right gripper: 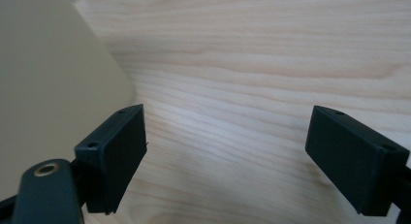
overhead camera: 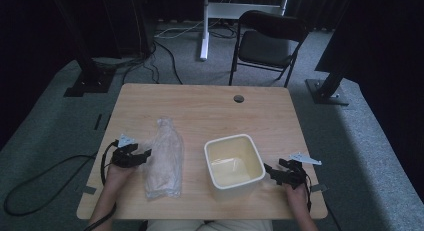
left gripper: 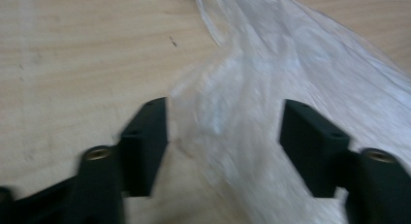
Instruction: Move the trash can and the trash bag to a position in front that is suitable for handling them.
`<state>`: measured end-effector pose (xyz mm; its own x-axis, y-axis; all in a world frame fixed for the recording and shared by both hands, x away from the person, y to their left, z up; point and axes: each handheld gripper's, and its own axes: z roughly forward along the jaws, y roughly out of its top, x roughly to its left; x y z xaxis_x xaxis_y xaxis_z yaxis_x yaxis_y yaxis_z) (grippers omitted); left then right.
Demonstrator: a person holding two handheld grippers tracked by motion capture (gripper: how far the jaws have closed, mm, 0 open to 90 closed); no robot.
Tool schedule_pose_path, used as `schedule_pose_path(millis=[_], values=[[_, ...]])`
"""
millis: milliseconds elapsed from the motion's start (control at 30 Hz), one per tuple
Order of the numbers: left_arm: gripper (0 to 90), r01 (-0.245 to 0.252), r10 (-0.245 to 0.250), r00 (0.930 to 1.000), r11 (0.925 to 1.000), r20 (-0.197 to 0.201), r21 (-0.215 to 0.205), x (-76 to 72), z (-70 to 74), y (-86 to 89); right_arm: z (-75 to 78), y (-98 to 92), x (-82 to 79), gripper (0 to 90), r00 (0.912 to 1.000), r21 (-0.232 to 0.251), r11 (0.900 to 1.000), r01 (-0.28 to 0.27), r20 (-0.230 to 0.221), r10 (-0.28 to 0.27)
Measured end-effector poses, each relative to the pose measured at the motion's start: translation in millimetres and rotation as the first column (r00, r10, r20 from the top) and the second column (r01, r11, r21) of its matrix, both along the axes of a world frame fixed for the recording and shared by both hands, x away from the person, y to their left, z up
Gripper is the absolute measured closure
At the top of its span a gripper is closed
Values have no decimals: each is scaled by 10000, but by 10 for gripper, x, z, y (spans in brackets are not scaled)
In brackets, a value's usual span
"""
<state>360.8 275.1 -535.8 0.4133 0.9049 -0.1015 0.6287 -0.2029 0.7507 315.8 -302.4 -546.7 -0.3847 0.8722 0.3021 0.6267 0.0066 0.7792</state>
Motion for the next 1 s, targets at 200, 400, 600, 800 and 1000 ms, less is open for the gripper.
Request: schedule_pose_path(millis=[200,400,600,800,1000], values=[[199,412,-364,9961,9974,806,-584,-394,94,122,60,-46,-23,178,9980,-598,9977,-333,-548,300],[196,934,-873,9910,9940,1013,-568,-783,82,243,96,-35,-32,254,9896,-849,9922,-911,-1188,806],[104,1396,-1330,9860,9883,1001,-622,-839,46,277,168,30,-44,120,9812,-547,9855,-1604,-1171,1532],[0,1859,-1852,9823,9822,294,-256,-773,-29,209,243,-16,-82,121,9747,-794,9727,-2181,-683,2130],[2,2135,-2131,9765,9769,335,-69,-757,-66,147,264,-127,-161,121,9763,-823,9731,-2150,-426,2121]])
